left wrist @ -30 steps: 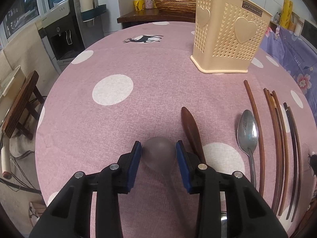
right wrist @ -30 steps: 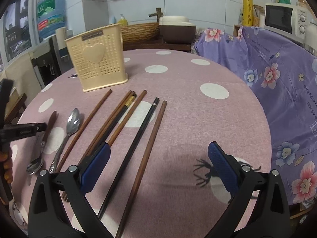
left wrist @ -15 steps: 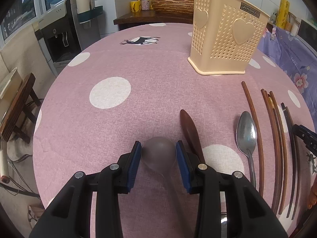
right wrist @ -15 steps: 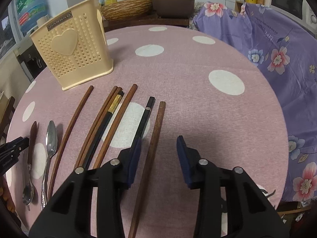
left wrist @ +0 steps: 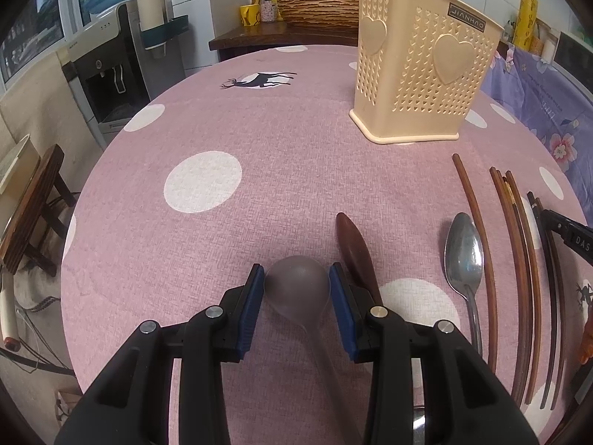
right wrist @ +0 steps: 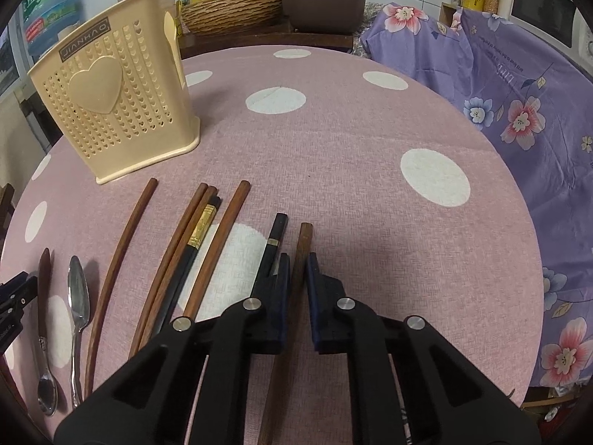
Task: Organize utensils
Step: 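Carry the spoon and chopstick to the beige caddy and drop them in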
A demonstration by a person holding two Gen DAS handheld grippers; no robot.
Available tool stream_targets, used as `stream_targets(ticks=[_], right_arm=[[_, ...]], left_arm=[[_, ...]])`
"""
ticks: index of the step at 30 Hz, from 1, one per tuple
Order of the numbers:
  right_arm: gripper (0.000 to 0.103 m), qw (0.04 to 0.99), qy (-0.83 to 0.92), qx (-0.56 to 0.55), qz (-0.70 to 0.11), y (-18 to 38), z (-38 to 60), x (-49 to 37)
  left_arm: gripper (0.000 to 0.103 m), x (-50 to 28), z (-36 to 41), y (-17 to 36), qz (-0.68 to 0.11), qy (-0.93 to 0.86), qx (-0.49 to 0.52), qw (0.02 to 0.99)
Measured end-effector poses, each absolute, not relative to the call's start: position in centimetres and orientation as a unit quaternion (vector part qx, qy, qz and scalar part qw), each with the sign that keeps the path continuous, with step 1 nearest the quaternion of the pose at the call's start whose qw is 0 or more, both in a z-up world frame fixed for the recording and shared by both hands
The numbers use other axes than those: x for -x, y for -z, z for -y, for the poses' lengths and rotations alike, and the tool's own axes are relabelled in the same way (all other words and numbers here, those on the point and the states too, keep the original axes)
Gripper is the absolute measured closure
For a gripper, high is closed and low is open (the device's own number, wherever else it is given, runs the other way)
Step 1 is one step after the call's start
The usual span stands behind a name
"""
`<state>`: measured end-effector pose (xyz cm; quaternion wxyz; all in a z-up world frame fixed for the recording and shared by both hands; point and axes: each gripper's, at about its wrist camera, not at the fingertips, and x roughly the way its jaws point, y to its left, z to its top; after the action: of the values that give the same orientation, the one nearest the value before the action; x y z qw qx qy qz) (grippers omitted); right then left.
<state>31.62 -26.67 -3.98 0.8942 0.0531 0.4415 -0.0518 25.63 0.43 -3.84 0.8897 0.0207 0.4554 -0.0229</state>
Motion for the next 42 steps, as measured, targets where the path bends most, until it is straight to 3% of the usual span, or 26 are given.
stream_targets(ticks=[7, 23, 42], right_arm=[[0.094, 0.906, 0.02, -0.096, -0.412, 2.2, 28.2, -31.2], [0.095, 0.955, -0.002, -0.098, -0.279, -8.4, 30.6, -26.6], [0.095, 0.962, -0.037, -0.096, -0.254, -12.3, 31.2, -26.4]], left_arm=[[0.066, -25.6, -1.2, 3.0, -0.436, 0.026, 0.003, 0.9], [0.067, -24.8, -2.7, -5.2, -0.332, 0.016, -0.002, 0.943], [0.067, -25.6, -2.5, -8.3, -0.306, 0.033, -0.014, 0.951]])
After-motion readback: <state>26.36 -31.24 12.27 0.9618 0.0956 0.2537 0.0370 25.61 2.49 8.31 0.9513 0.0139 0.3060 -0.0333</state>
